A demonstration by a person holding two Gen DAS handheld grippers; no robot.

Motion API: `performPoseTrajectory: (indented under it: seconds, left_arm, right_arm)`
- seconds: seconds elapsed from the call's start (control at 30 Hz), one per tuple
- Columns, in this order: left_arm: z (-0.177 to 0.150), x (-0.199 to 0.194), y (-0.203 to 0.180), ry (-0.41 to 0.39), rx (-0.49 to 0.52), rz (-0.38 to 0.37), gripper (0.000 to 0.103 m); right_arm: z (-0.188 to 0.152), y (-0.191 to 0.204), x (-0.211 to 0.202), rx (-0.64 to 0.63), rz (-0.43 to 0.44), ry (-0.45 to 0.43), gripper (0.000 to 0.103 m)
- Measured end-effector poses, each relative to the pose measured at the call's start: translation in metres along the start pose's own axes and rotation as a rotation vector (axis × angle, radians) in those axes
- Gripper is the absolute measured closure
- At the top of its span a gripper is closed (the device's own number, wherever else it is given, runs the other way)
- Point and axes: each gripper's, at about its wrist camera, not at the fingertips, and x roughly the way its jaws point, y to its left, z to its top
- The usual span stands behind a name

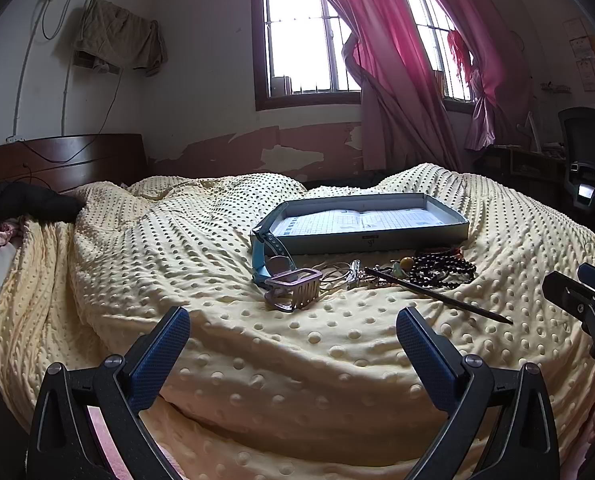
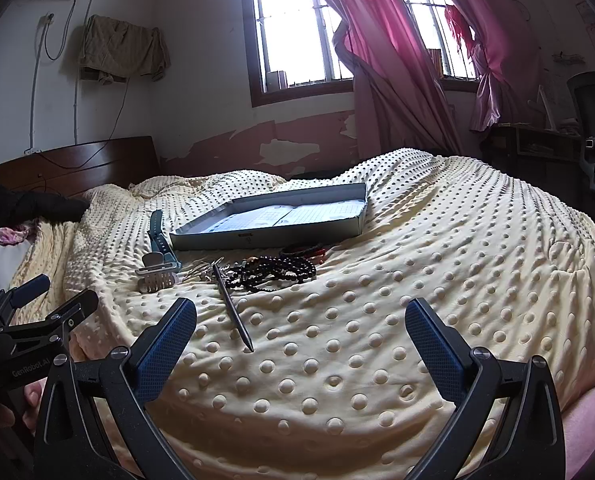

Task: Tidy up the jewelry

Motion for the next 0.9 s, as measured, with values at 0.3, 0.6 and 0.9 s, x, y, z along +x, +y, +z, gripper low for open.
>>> performPoseTrajectory:
  seconds: [0.3, 0.6, 0.9]
  left_arm:
    - [-0.002, 0.005, 0.007, 0.025, -0.019, -0.014, 0.000]
    - [0.008, 0.030, 0.036, 0.118, -0.074, -0.026, 0.000]
    - [0.035, 0.069, 0.052, 0.174, -0.105, -0.141, 0.002]
  right_arm:
    - [-0.001, -0.002, -0.001, 0.002, -0.004, 0.003, 0.001]
    - [0.004, 0.001, 0.009, -0.012, 0.055, 0.065, 0.001]
    - [0.024, 0.006, 0.036, -0.060, 0.169, 0.120, 0.001]
